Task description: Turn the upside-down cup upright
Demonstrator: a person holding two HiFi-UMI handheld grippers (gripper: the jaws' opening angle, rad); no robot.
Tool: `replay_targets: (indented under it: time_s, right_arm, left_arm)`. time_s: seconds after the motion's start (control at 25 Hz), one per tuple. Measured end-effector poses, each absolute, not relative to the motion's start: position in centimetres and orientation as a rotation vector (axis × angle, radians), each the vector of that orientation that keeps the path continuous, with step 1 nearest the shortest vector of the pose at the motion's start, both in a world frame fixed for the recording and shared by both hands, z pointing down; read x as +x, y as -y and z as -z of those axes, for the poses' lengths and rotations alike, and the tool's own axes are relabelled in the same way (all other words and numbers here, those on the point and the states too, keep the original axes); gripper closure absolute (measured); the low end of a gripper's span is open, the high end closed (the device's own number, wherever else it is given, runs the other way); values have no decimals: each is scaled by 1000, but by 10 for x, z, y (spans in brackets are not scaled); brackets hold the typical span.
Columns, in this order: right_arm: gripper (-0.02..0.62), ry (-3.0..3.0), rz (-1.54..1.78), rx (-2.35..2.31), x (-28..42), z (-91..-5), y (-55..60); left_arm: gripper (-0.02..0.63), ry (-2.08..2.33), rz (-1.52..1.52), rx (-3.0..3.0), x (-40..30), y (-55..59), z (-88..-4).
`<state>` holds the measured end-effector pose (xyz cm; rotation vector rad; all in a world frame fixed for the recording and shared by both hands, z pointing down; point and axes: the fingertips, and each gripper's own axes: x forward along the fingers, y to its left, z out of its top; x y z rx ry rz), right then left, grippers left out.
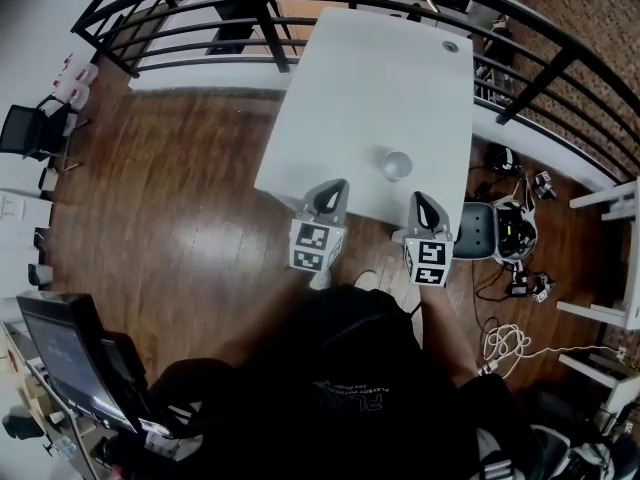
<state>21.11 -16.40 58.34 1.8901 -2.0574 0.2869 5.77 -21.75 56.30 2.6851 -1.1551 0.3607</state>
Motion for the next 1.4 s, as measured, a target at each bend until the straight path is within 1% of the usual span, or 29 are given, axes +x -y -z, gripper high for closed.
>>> replay_targets:
  time_s: [0.36,0.52,0.88,1.12,1.4]
  right_arm:
    - [583,2136,-154,1842,215,-576,145]
    - [583,2148,-136,1838,212,-580,134]
    - [581,2133,-142,1880,185,-571,111]
    - [581,2072,-231,1976,147,-577,76]
    - [581,2007,-195,2008,107,-573,41]
  left_arm:
    - [607,1170,-395,2680,90,188,-570]
    - [608,1147,-490,2684,96,172,-575]
    - [607,1133,-474,2729,72,150,-560]
    - [608,1107,-439,2750,32,134,-553]
    - [607,1052,-372,2697,-11,106,-561]
